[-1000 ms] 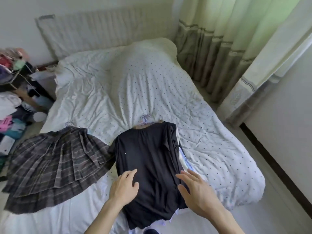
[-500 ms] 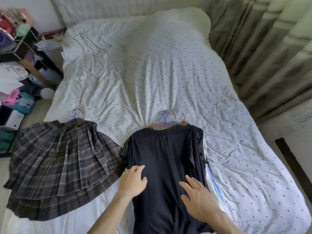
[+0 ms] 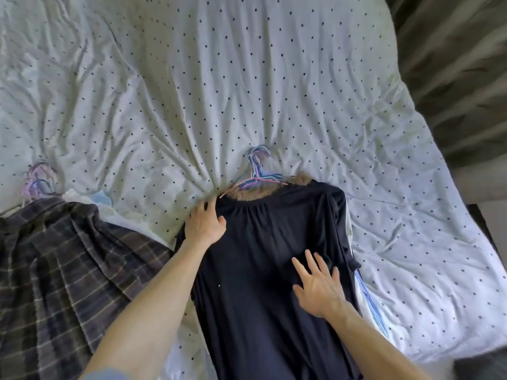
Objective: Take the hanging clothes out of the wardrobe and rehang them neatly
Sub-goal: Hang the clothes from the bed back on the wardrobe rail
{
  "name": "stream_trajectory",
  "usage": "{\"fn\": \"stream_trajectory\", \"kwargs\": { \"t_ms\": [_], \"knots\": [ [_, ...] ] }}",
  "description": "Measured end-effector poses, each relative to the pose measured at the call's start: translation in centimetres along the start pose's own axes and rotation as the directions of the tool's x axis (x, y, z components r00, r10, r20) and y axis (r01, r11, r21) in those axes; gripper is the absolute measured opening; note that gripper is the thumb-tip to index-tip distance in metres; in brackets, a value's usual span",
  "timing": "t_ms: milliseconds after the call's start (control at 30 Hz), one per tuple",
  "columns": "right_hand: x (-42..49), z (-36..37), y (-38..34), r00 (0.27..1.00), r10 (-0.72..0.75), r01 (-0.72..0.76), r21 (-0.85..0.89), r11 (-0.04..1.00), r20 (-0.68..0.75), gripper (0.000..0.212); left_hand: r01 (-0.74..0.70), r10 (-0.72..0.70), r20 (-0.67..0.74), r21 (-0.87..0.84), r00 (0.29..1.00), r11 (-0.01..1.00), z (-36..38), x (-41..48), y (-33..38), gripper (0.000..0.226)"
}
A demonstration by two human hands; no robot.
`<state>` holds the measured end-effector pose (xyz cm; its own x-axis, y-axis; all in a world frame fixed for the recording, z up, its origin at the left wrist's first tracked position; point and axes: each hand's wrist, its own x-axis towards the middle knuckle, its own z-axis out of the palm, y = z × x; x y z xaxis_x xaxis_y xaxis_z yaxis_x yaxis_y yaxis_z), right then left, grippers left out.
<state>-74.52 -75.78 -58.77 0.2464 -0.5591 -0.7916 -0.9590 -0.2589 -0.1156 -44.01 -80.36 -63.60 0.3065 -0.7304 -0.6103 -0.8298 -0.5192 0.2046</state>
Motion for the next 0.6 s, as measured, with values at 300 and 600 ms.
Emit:
{"fn": "stream_trajectory", "kwargs": {
  "t_ms": [300, 600],
  "knots": [
    [0.7, 1.2, 0.1, 0.999, 0.028, -0.029, 0.022, 0.999, 0.027, 0.071, -0.01, 0.01, -0.011, 0.024, 1.0, 1.0, -0.5, 2.6, -0.7, 0.04],
    [-4.3, -2.8, -1.4, 0.999, 0.031, -0.026, 0.366, 0.93, -0.008, 0.073, 0.08, -0.11, -0.046, -0.43, 0.993, 0.899, -3.2, -5.8, 0.1, 0.021]
  ]
}}
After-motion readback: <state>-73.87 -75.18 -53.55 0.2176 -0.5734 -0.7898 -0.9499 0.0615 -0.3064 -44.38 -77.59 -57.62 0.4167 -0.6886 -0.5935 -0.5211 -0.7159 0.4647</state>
